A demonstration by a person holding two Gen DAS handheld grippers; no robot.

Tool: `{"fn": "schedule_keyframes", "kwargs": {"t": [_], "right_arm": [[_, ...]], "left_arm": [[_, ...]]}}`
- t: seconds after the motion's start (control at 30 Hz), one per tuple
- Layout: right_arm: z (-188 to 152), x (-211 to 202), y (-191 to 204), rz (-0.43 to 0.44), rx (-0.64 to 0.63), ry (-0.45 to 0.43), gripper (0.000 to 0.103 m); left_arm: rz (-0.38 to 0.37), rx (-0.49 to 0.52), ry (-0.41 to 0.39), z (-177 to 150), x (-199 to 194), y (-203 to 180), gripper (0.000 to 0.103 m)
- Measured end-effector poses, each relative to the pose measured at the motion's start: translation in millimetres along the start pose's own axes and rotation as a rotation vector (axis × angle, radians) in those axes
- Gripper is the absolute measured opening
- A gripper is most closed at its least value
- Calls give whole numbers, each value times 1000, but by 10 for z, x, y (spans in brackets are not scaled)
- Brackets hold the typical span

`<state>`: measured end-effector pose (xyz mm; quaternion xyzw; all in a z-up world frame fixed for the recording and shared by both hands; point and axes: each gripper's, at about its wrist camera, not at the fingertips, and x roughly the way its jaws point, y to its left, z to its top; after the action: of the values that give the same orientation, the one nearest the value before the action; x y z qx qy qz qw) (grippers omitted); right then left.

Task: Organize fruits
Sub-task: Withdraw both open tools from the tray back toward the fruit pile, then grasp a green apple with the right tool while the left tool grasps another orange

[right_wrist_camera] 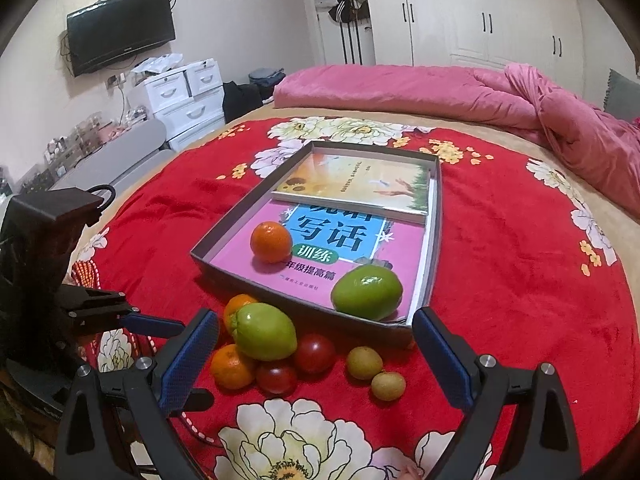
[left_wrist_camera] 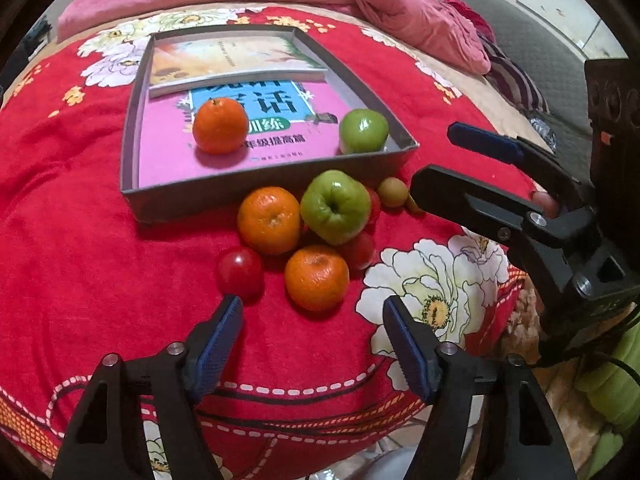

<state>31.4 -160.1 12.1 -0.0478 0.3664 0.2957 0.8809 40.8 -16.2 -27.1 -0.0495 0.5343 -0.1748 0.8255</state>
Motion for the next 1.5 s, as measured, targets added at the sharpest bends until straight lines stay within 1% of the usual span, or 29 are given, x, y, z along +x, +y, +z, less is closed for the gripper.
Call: {"fn": "schedule_keyframes", "kwargs": {"t": [0.1,0.17,0.23,0.33,0.5,0.57,0.67,0.73,0.9,1.07,1.13,1.23,1.27,1.4,1.5], "right_arm": [[-8,16,21,5,-9,7,98],[-17,35,36,12,-14,18,98],[-23,59,53,17,-23,28,98],[-42,100,101,29,-46,46,98],[-79,233,182,39,-88,93,98],[-80,283,206,40,-101,104,97],[-74,352,235,47,-116,119,88],[-71,386,256,59,-126,126,84],[-68,497,294,66,-149,155,70],[-72,595,283,75,-154,182,62],[-74,629,285,77,-159,190,58],[-75,668,296,89,-169,195,49],[-75,677,301,101,-168,197,44],[-79,663,284,110,-151,193,44],[-61,571,209,124,-106,165,44]], "left_arm": [[2,4,5,-12,32,-6,70],[-3,4,7,-13,50,-8,66],[-8,3,5,-6,66,-5,59],[-24,-2,9,6,97,4,52],[-39,-6,20,11,155,5,46],[-42,-12,21,14,170,10,46],[-47,-15,20,22,192,15,46],[-49,-18,21,24,203,27,46],[-54,-24,24,34,222,41,46],[-54,-26,27,47,247,46,45],[-52,-25,27,58,259,39,44],[-52,-24,26,71,277,38,43],[-53,-24,25,77,283,35,43],[-55,-28,21,102,297,34,43],[-54,-30,20,117,313,42,42]]}}
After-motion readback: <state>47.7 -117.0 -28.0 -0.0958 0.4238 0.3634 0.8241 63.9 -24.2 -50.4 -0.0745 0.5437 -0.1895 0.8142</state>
